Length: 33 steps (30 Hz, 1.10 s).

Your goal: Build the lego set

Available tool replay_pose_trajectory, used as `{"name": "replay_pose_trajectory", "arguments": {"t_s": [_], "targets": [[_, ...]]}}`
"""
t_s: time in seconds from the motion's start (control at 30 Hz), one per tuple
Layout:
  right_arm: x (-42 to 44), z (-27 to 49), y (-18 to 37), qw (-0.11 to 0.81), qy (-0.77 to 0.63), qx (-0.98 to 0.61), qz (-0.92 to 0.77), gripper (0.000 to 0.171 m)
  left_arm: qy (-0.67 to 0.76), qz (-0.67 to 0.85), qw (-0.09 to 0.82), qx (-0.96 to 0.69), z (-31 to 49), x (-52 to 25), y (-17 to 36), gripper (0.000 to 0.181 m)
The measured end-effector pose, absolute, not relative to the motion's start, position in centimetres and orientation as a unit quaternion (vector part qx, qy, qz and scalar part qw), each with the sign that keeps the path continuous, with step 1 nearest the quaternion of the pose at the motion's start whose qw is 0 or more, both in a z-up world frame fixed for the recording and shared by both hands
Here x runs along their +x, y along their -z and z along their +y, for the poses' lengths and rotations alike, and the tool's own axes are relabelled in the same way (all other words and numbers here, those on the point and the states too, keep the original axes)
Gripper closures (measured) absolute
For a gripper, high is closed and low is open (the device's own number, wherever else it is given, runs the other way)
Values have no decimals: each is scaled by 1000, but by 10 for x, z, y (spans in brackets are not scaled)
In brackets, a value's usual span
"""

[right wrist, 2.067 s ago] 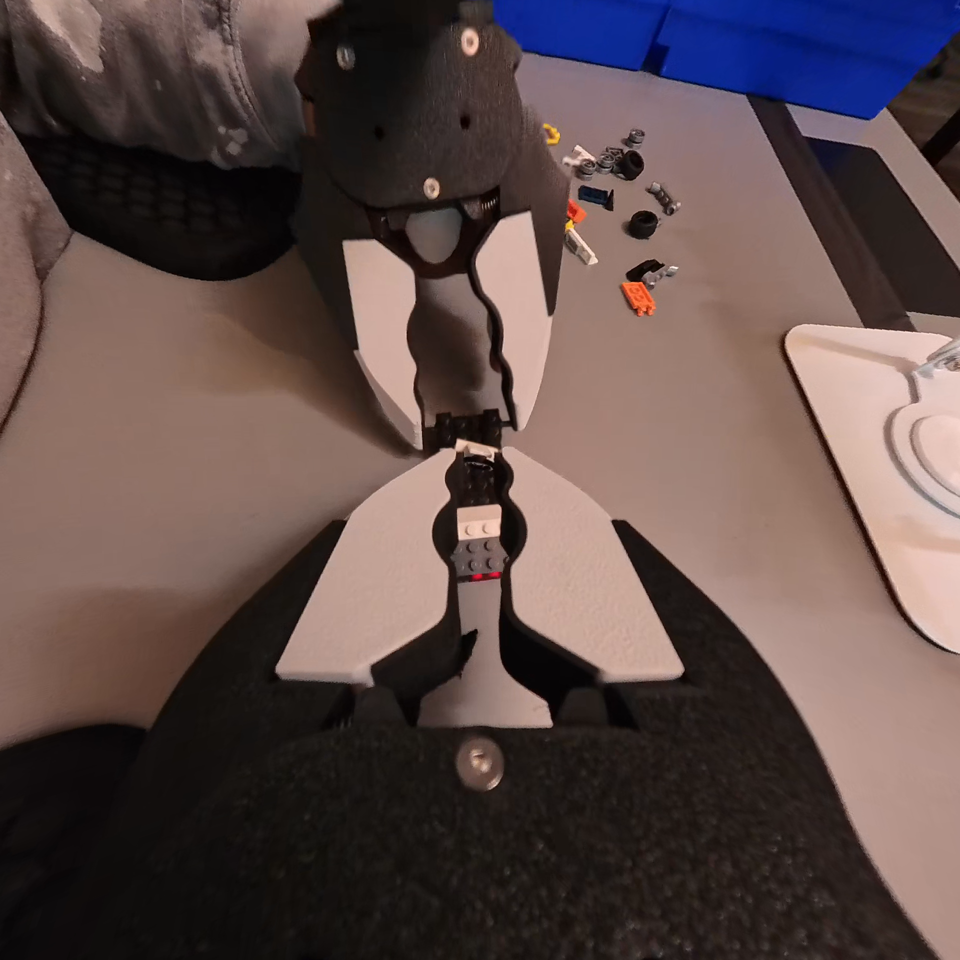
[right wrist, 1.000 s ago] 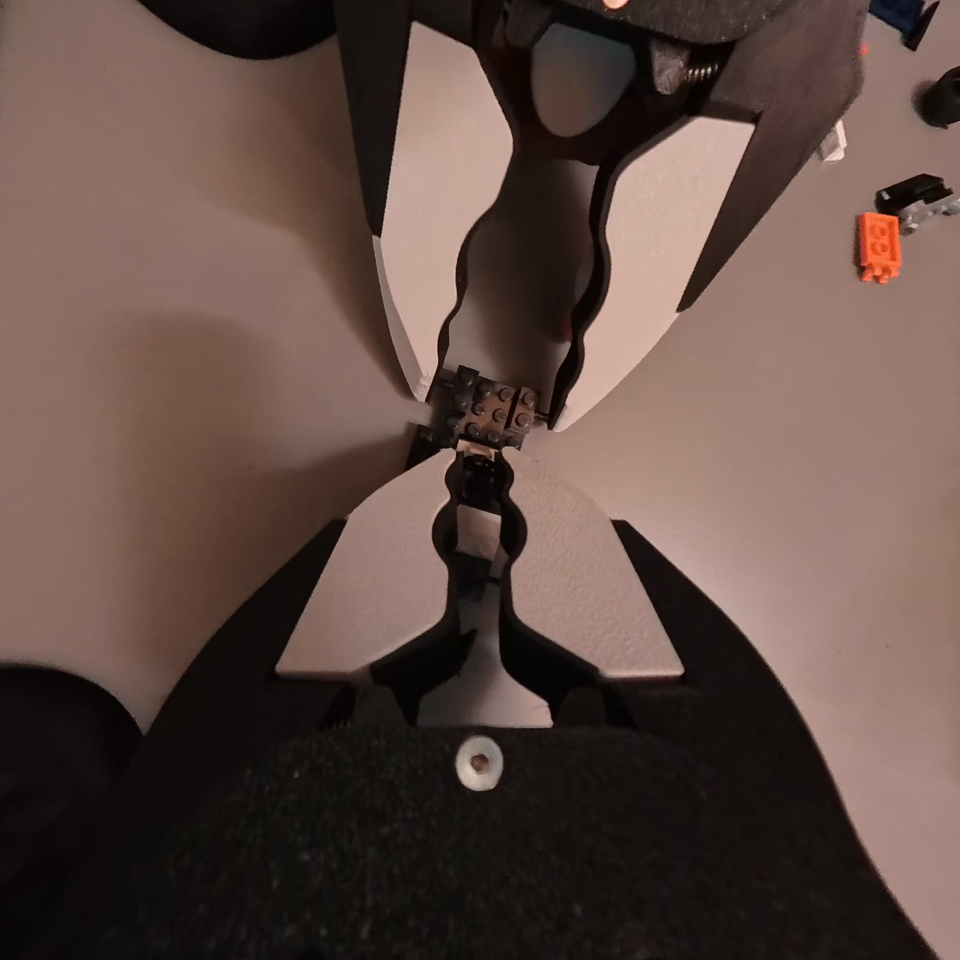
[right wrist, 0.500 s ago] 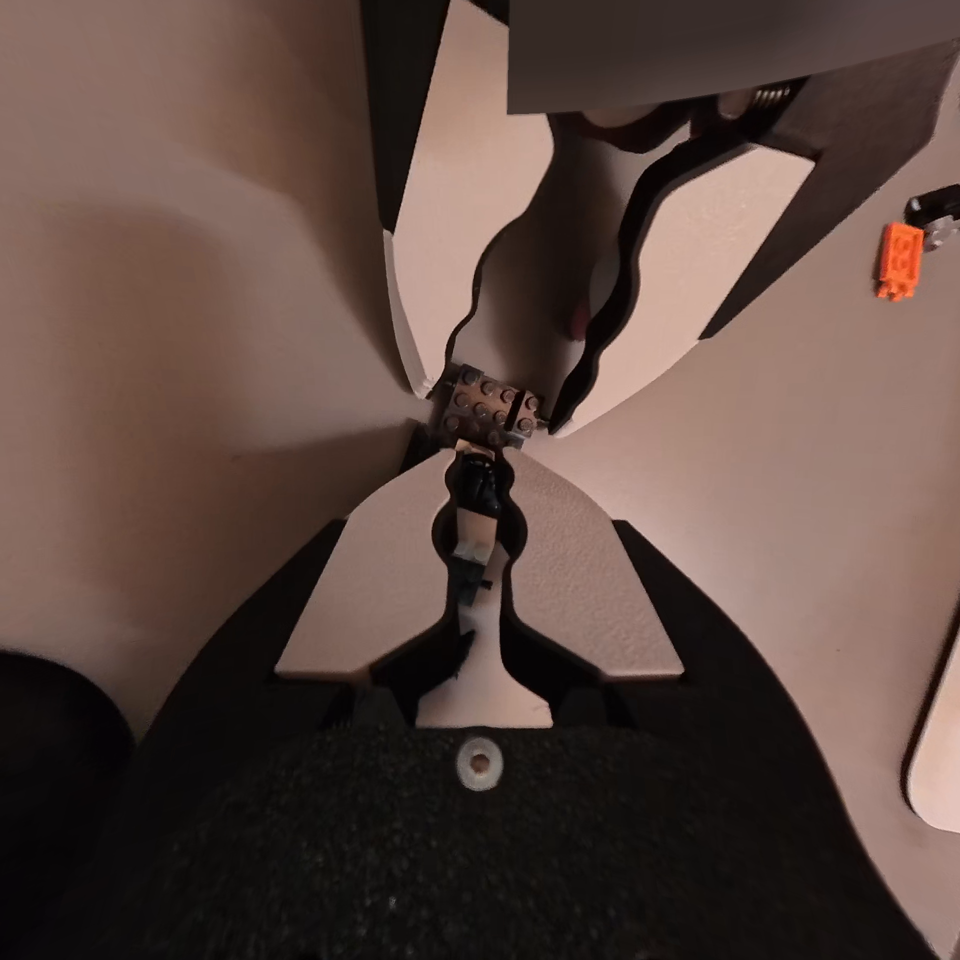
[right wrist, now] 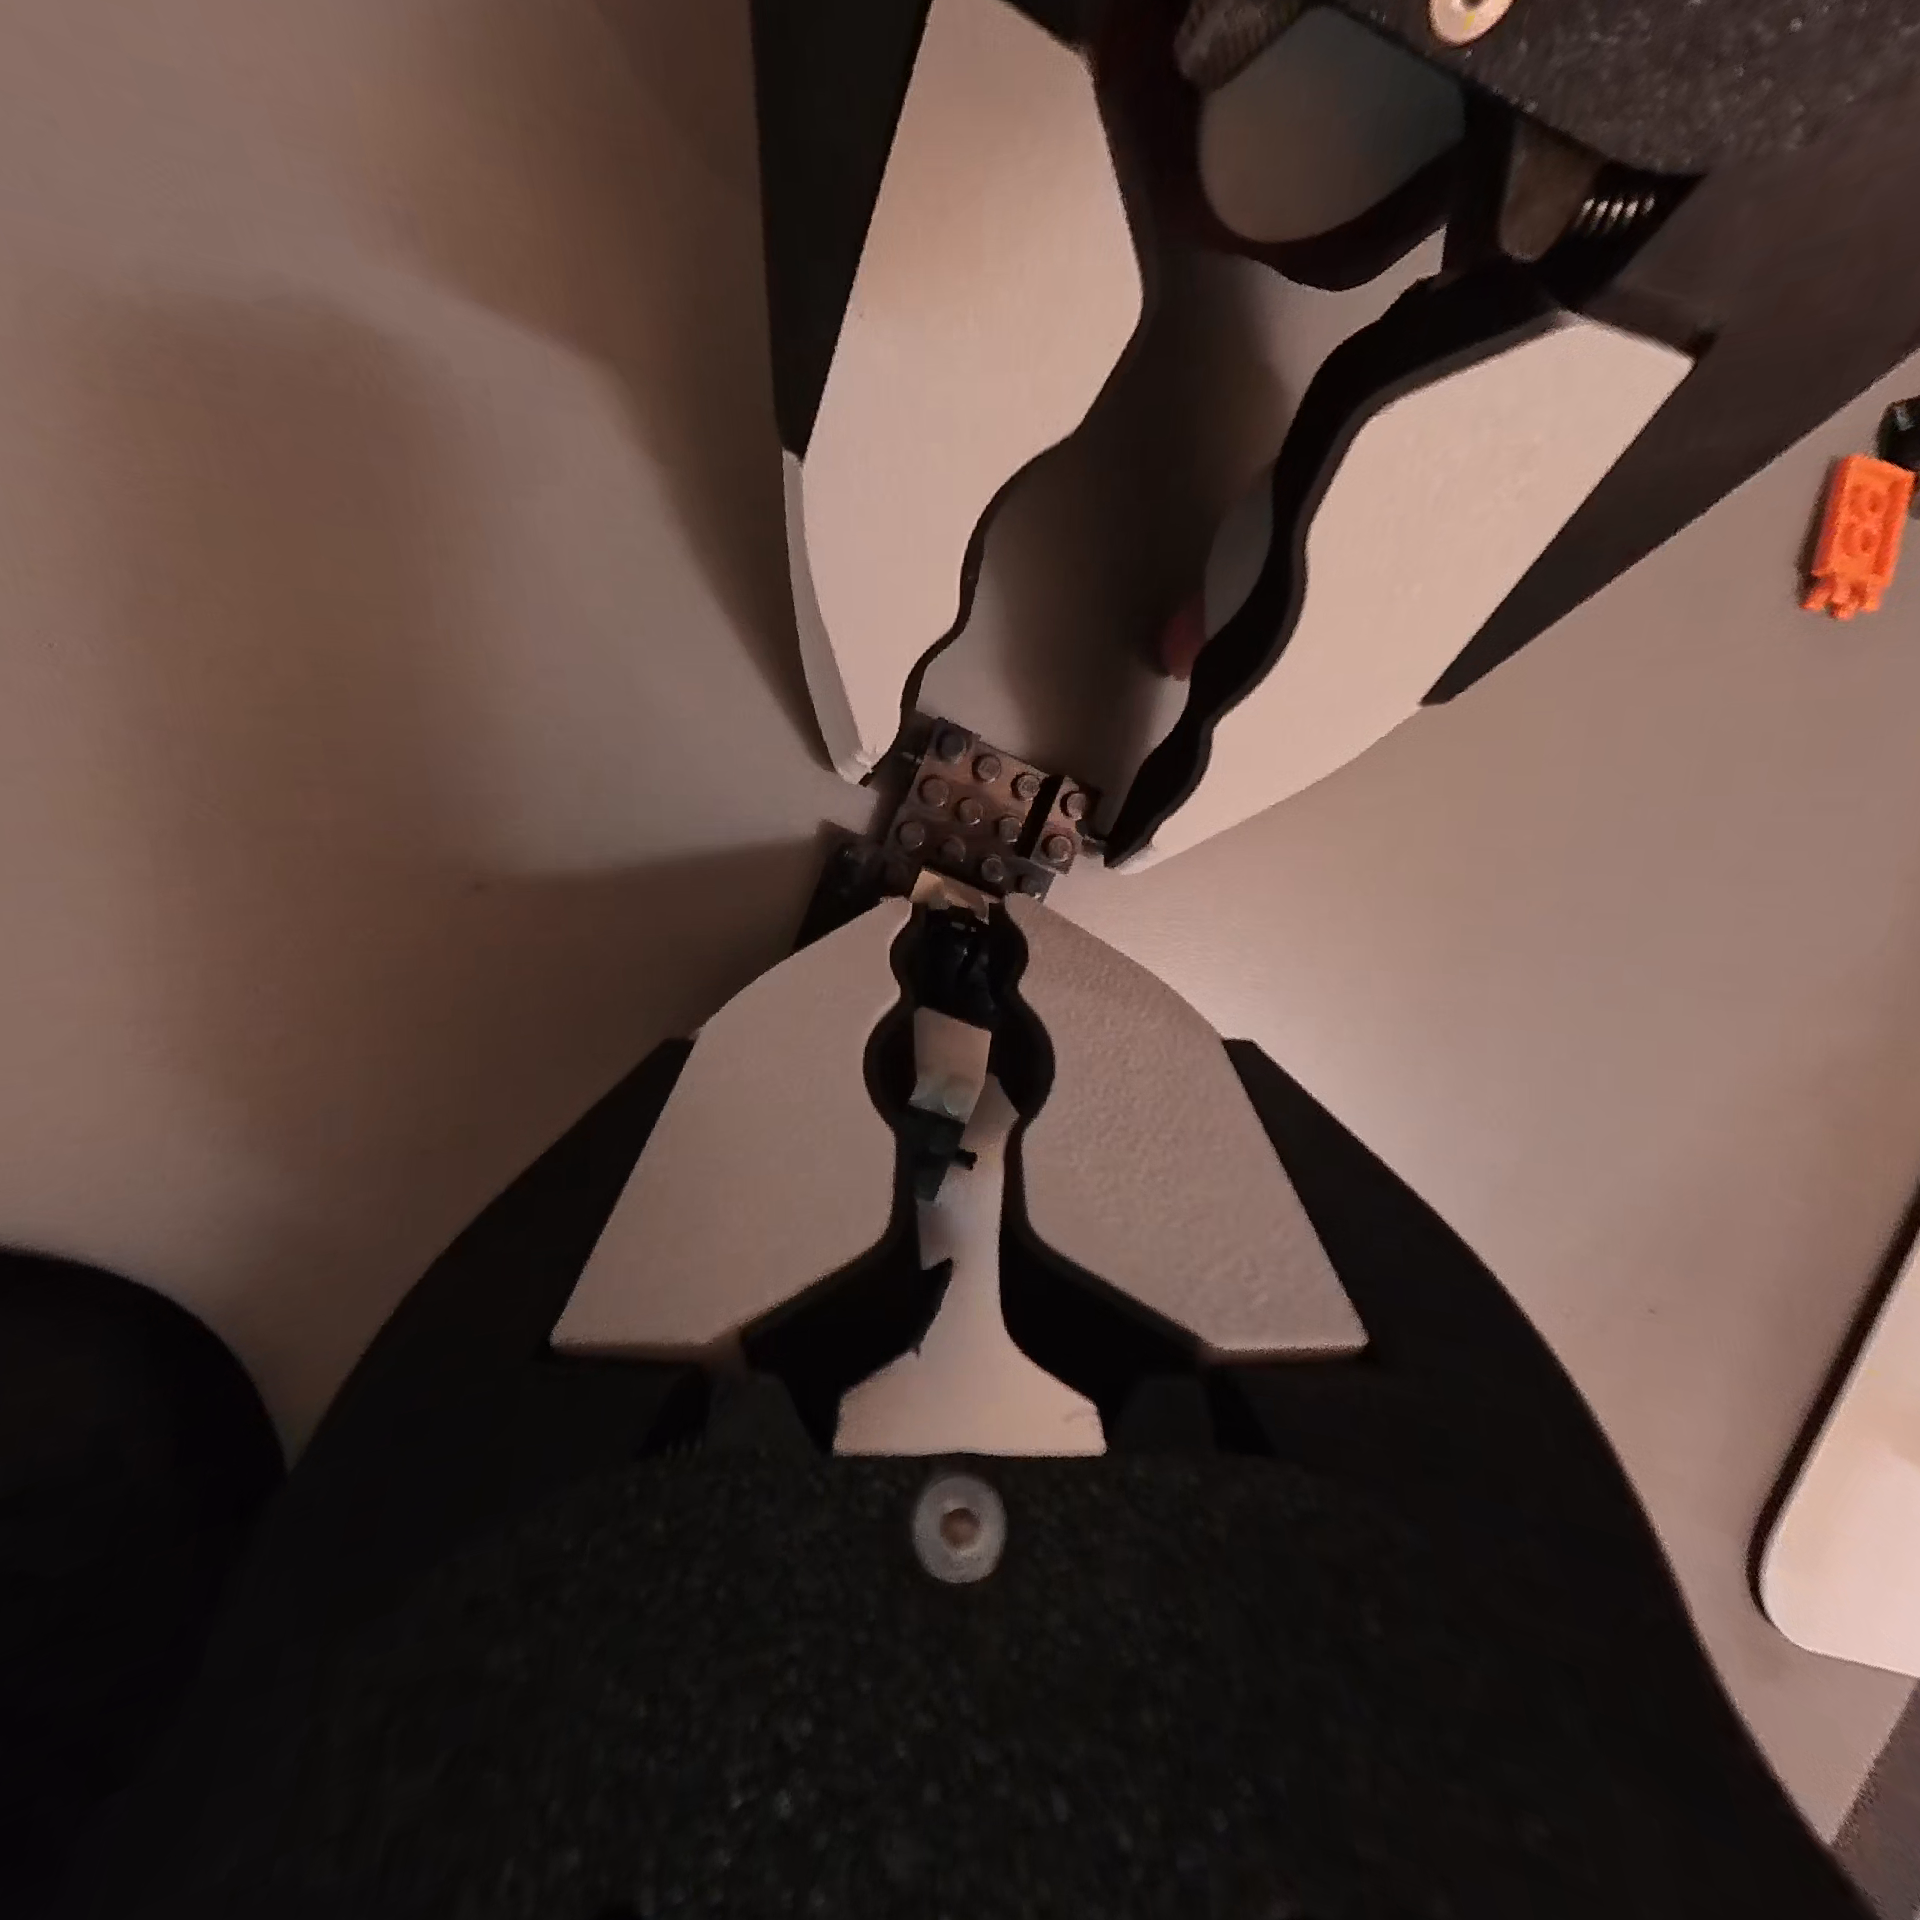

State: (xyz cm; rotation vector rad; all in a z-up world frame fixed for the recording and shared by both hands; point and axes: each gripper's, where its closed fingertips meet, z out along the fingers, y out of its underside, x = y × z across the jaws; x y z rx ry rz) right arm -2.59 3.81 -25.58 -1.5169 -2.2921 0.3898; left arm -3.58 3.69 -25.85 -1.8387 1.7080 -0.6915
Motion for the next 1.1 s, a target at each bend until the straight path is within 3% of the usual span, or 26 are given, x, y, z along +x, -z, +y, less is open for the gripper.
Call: {"name": "replay_pose_trajectory", "arguments": {"t_s": [0.4, 0.77, 1.1], "targets": [[-26, 38, 235, 194, -227, -577, -761, 153, 259, 635, 271, -675, 37, -36, 258, 136], [6, 40, 241, 79, -416, -663, -617, 124, 285, 665, 310, -616, 31, -32, 252, 136], [6, 37, 241, 44, -430, -661, -613, 121, 339, 645, 323, -604, 31, -30, 242, 136]]}}
